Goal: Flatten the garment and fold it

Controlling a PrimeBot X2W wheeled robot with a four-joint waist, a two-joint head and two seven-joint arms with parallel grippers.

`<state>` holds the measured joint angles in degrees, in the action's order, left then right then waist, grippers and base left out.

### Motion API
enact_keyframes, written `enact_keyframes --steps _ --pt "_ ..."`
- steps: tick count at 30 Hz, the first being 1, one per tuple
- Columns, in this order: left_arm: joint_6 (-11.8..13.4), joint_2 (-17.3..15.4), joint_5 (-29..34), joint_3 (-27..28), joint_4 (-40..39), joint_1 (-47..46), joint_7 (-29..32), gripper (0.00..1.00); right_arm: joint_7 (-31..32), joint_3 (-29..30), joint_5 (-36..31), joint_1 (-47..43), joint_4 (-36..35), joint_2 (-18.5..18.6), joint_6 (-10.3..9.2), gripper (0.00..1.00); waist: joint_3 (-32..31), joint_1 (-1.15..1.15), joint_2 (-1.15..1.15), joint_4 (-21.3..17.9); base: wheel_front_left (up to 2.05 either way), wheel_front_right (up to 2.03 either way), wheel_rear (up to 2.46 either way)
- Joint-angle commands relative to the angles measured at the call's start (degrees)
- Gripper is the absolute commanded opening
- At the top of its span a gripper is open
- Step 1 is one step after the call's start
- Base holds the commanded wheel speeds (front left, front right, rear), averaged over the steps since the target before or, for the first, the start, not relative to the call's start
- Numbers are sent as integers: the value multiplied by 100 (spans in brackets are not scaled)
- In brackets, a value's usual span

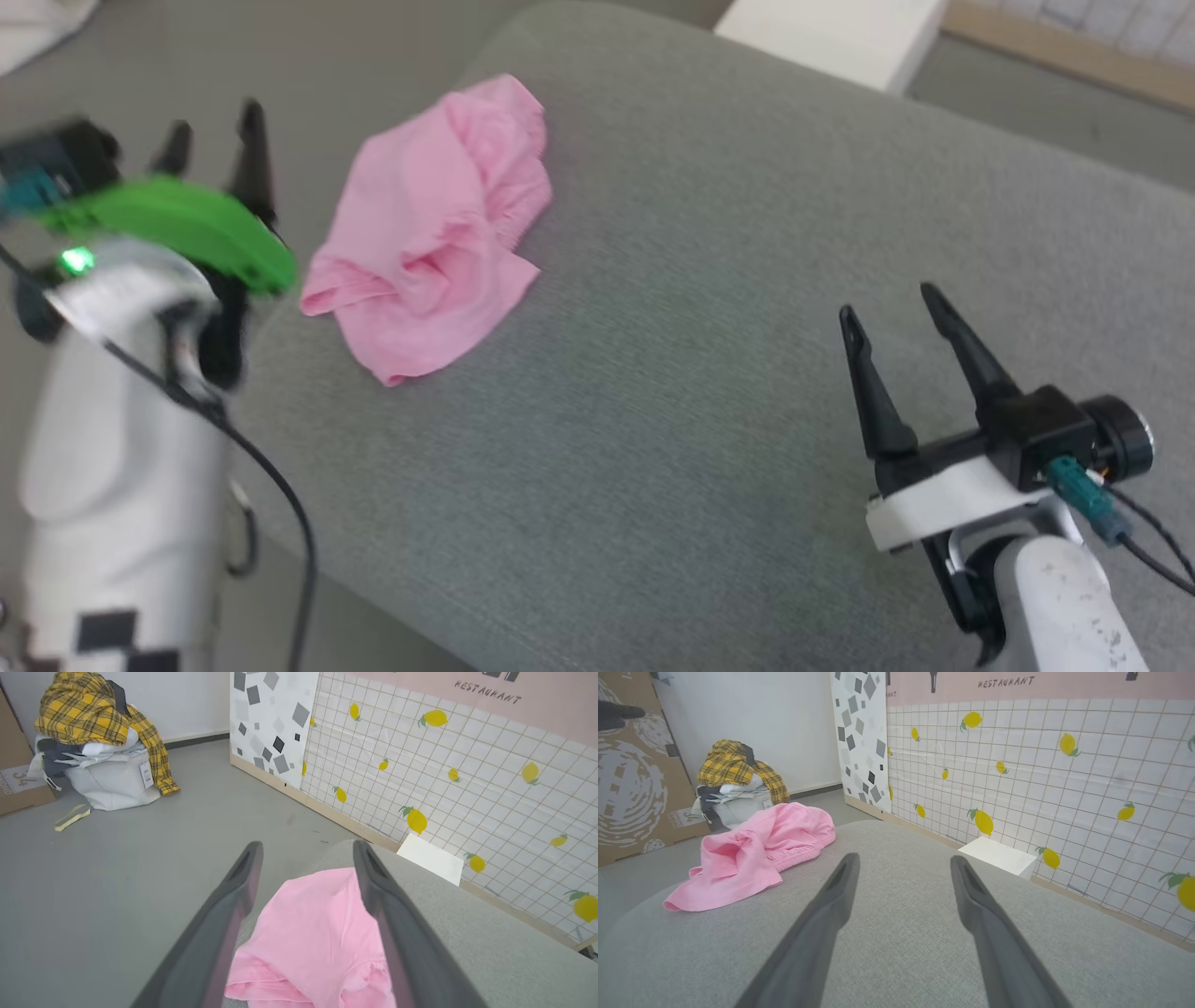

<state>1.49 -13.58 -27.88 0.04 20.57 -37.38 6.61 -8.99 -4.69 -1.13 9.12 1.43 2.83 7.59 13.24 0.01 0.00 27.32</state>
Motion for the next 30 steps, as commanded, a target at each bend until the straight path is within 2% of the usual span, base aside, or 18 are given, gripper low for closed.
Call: enact_keyframes --steps 1,6,9,14,18,23,25,28,29,30 --pt "-14 -172 -44 33 87 -285 258 100 7 -5 -64 155 -59 5 -10 100 981 -1 0 -789 0 0 0" --pt "125 -669 -284 144 390 -1147 1632 100 -41 0 -89 492 -178 5 -10 100 1677 -1 0 -1193 0 0 0" --pt "243 -909 -320 151 418 -1434 2259 100 -92 8 -1 672 -190 5 -10 100 2026 -1 0 -1378 0 0 0" --pt "603 -1173 -552 330 472 -1535 3324 100 -218 -77 145 907 -128 5 -10 100 2484 -1 0 -1688 0 0 0" --pt "1006 -1340 -654 559 431 -1174 3833 100 -345 -161 366 1028 -34 5 -10 100 2682 -1 0 -1918 0 0 0" --pt "1621 -1234 -869 842 333 -490 4438 100 -471 -203 456 1067 159 5 -10 100 2706 -1 0 -2072 0 0 0" --pt "1795 -1164 -950 890 227 -221 4689 100 -508 -183 506 1078 216 5 -10 100 2653 -1 0 -2101 0 0 0" --pt "1911 -989 -1166 1034 -8 65 4845 100 -545 -160 558 1082 297 5 -10 100 2507 -1 0 -2113 0 0 0" --pt "1893 -983 -1180 1019 -80 190 4899 77 -555 -155 570 1080 331 5 -10 100 2433 -1 0 -2111 0 0 0" --pt "1857 -995 -1183 999 -136 285 4932 48 -562 -153 577 1073 359 5 -10 100 2356 -1 0 -2107 0 0 0"
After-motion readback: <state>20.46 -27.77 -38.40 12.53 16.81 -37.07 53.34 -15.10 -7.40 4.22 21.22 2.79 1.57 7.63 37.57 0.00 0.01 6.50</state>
